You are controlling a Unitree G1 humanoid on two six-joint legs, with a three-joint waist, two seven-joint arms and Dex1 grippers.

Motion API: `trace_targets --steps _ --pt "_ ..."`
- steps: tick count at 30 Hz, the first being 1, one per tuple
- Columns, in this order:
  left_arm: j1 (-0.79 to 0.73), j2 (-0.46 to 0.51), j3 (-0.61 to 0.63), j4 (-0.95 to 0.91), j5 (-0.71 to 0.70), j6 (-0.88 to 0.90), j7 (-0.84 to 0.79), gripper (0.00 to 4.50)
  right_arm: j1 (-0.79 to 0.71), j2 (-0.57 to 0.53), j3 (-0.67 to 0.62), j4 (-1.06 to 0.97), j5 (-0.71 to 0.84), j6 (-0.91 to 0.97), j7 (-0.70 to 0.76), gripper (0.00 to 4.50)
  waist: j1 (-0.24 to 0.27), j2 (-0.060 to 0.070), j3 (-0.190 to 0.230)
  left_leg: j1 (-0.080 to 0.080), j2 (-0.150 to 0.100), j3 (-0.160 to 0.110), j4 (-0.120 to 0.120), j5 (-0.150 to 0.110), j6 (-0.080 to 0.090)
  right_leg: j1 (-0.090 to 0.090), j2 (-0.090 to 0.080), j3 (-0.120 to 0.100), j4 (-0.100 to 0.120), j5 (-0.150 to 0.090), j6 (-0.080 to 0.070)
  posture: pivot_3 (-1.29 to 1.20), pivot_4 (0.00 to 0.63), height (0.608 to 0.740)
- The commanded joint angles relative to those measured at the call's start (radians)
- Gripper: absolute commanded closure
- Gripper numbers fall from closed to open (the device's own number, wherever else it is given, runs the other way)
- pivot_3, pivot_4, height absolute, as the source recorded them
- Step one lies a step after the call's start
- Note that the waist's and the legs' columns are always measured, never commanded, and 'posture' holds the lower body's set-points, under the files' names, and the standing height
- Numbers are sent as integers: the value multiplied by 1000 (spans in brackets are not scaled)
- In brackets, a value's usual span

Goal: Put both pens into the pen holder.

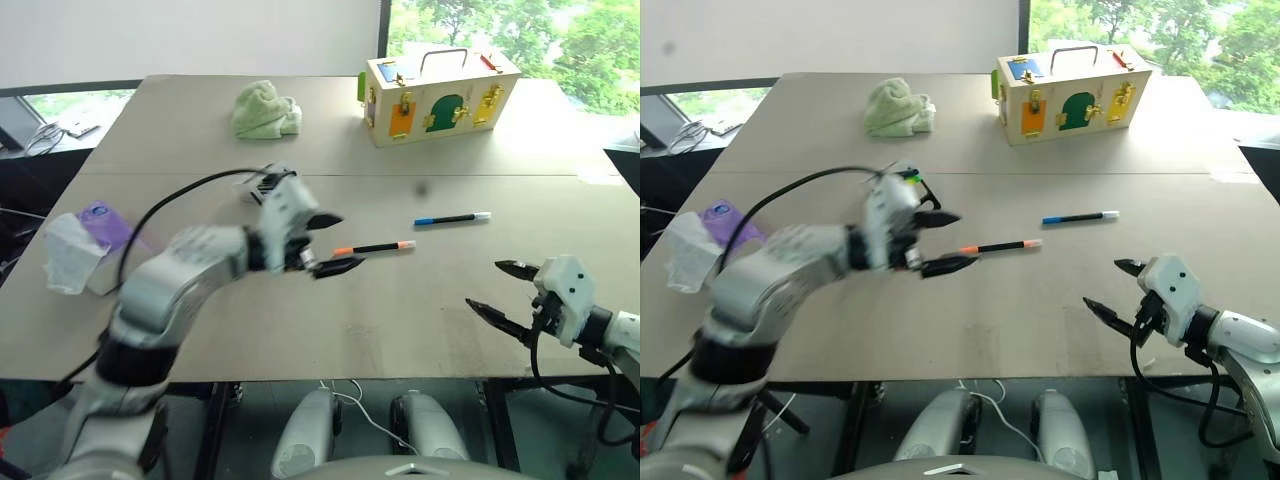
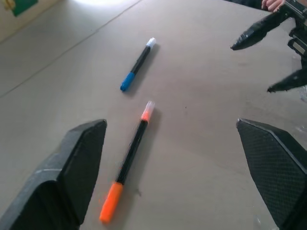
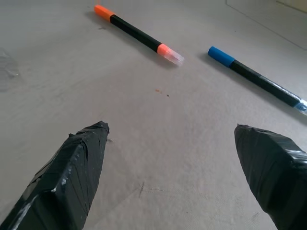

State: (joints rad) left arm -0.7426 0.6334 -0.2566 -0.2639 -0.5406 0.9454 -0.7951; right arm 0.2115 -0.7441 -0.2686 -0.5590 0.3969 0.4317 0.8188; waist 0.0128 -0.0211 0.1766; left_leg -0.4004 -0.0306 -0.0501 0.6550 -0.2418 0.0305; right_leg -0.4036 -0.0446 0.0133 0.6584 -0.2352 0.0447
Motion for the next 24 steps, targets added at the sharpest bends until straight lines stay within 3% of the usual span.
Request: trace_targets --steps 1,4,6,11,14,18,21,24 --pt "-263 -42 -227 215 118 141 -77 0 3 -13 -64 -50 18 20 -25 20 -5 0 0 0 0 1 0 0 0 0 0 0 0 0 0 0 150 740" --pt "-496 -155 -406 550 254 57 -197 0 14 -32 -100 -88 26 68 -47 20 -1 0 1 -1 -1 0 0 0 0 0 2 1 -1 -2 4 0 150 740" --pt "-592 -251 -493 788 367 -110 -256 0 35 -47 -126 -124 43 110 -47 20 -3 0 1 0 -1 1 0 0 0 0 2 2 -1 -4 5 0 150 740" --pt "-733 -496 -554 1285 551 -423 -371 0 108 -64 -214 -212 121 204 -37 20 -6 0 1 -6 0 2 -1 -1 2 -6 2 3 -1 -2 2 0 150 740" --pt "-749 -579 -564 1439 641 -534 -410 0 141 -49 -251 -247 123 207 -56 20 -8 0 1 -15 -1 2 1 -2 3 -14 1 3 -1 -2 2 0 150 740" --pt "-742 -634 -569 1544 761 -637 -407 0 159 -31 -249 -281 112 202 -92 20 -1 0 1 -14 -1 2 4 -3 6 -12 -1 2 -1 -3 4 0 150 740" --pt "-721 -647 -574 1574 830 -685 -426 743 151 -14 -230 -304 117 207 -125 0 -2 0 0 -14 -1 2 8 -4 7 -10 -1 2 0 -3 5 0 150 740" --pt "-703 -648 -560 1579 871 -714 -477 1955 146 -2 -207 -313 110 205 -149 0 -2 1 0 -14 -1 1 12 -5 8 -8 -1 1 1 -6 9 0 150 740"
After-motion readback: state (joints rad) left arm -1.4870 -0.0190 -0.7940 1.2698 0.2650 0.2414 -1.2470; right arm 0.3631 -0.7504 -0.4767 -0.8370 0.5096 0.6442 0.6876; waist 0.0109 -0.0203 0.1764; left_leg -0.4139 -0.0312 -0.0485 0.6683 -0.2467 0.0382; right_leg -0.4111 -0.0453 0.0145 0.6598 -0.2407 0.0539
